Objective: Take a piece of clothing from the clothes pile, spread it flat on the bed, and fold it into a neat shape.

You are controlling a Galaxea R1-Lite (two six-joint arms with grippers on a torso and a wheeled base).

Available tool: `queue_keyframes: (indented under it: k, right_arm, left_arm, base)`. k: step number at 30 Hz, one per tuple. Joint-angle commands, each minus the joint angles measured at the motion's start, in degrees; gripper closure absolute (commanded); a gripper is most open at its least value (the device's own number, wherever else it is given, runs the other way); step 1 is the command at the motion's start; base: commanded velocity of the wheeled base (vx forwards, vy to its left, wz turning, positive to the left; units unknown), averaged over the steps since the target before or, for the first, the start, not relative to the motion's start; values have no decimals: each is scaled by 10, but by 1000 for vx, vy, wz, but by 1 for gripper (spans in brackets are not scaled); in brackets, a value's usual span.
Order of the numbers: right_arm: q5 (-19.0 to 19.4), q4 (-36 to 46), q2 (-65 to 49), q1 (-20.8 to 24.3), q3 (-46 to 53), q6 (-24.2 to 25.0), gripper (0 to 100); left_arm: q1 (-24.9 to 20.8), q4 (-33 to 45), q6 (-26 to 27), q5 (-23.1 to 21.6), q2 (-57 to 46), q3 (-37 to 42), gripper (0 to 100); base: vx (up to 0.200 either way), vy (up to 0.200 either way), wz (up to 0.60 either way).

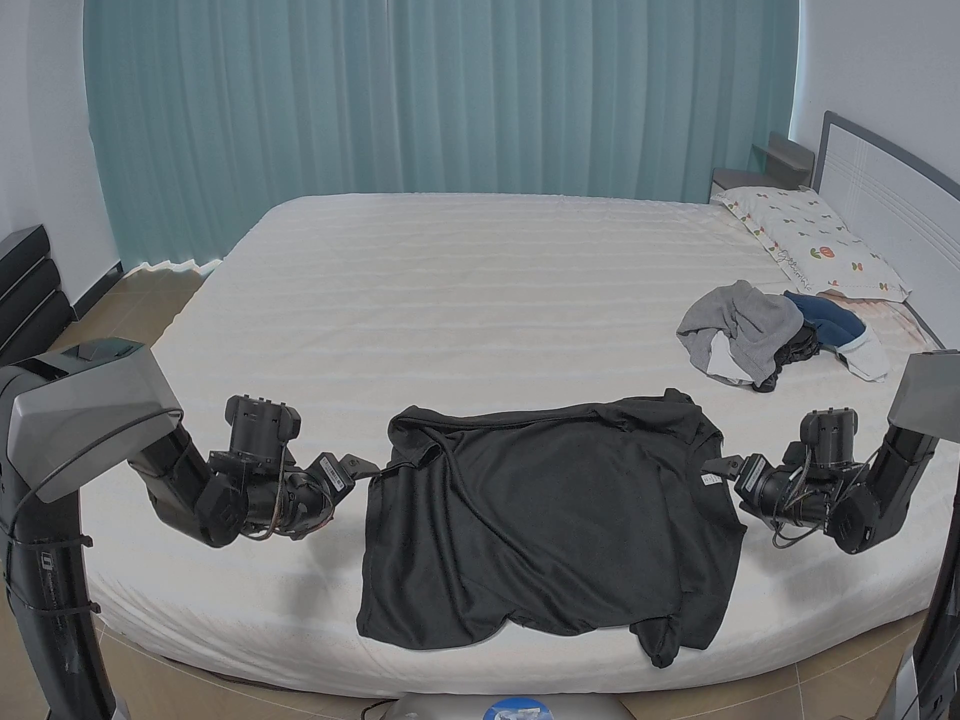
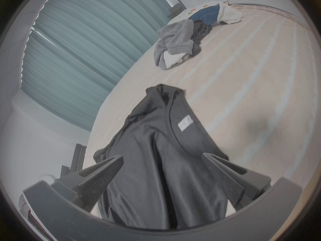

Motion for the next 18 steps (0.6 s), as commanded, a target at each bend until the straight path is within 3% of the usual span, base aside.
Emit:
queue_keyframes:
  k: [1, 11, 18]
  right_arm:
    - [10, -46, -30, 21, 98, -4, 0]
    - [12, -47, -25, 21, 122, -7, 0]
    - [12, -48, -24, 21, 123, -7, 0]
  left_arm:
    - [-22, -73, -8, 0, -40, 108, 0]
    - [-53, -78, -3, 10, -35, 147, 0]
    - [-81, -79, 2, 63, -18, 144, 0]
  base:
    - [-200, 0, 0]
    - [-200, 0, 0]
    - [0, 0, 0]
